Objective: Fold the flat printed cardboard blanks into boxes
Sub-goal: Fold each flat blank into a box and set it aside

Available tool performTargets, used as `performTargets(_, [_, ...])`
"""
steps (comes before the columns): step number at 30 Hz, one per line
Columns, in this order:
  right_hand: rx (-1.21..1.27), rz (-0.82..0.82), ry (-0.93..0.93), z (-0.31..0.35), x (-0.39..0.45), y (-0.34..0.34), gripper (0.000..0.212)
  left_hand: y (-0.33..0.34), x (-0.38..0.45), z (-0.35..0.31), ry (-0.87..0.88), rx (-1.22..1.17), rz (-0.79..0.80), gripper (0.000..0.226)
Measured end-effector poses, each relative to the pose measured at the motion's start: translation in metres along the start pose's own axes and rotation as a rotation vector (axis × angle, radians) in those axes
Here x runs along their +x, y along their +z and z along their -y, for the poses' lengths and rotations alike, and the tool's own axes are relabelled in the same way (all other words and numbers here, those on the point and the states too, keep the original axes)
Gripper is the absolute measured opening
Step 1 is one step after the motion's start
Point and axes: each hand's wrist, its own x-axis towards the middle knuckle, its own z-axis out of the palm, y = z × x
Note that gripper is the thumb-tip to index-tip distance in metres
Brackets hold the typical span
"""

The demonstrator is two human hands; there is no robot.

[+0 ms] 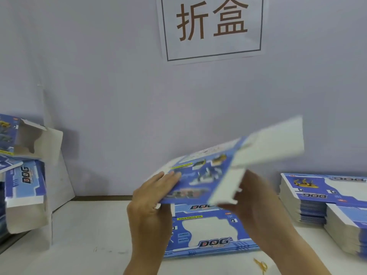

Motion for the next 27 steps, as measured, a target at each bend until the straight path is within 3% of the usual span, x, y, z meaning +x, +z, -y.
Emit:
performTargets(3, [0.323, 0.248, 0.142, 0.002, -0.004, -0.005, 0.033, 0.000, -0.010, 0.014, -0.006, 0.007, 0.151, 0.047])
performTargets(7, [0.337, 0.346, 0.201, 0.001, -0.003, -0.013, 0.034, -0.001, -0.017, 0.029, -0.143, -0.077, 0.287, 0.051])
performTargets(9, [0.273, 0.317, 0.224, -0.003, -0.001, -0.014, 0.019, -0.001, -0.018, 0.033, -0.219, -0.159, 0.364, 0.039])
performTargets(10, [0.246, 0.292, 0.232, -0.005, -0.001, -0.013, 0.022, -0.001, -0.018, 0.033, -0.241, -0.157, 0.407, 0.037])
performTargets(12, [0.193, 0.240, 0.227, -0.011, 0.002, -0.012, 0.032, -0.002, -0.016, 0.032, -0.294, -0.121, 0.572, 0.046])
performTargets(15, [0.078, 0.130, 0.203, -0.020, 0.004, -0.012, 0.027, -0.007, -0.017, 0.030, -0.443, -0.150, 0.925, 0.065])
performTargets(17, [0.015, 0.104, 0.193, -0.025, 0.004, -0.012, 0.040, -0.010, -0.015, 0.022, -0.556, -0.240, 1.046, 0.072])
performTargets(19, [-0.025, 0.126, 0.199, -0.028, 0.004, -0.010, 0.052, -0.009, -0.009, 0.011, -0.682, -0.366, 1.046, 0.067])
performTargets(21, [-0.070, 0.164, 0.226, -0.029, 0.005, -0.007, 0.053, -0.006, -0.004, 0.002, -0.726, -0.477, 0.970, 0.060])
performTargets(24, [-0.175, 0.245, 0.273, -0.031, 0.005, -0.003, 0.046, 0.000, -0.002, -0.006, -0.592, -0.375, 0.879, 0.069])
performTargets(27, [-0.343, 0.209, 0.308, -0.035, 0.004, 0.000, 0.035, 0.006, -0.003, -0.008, -0.505, -0.249, 0.819, 0.078])
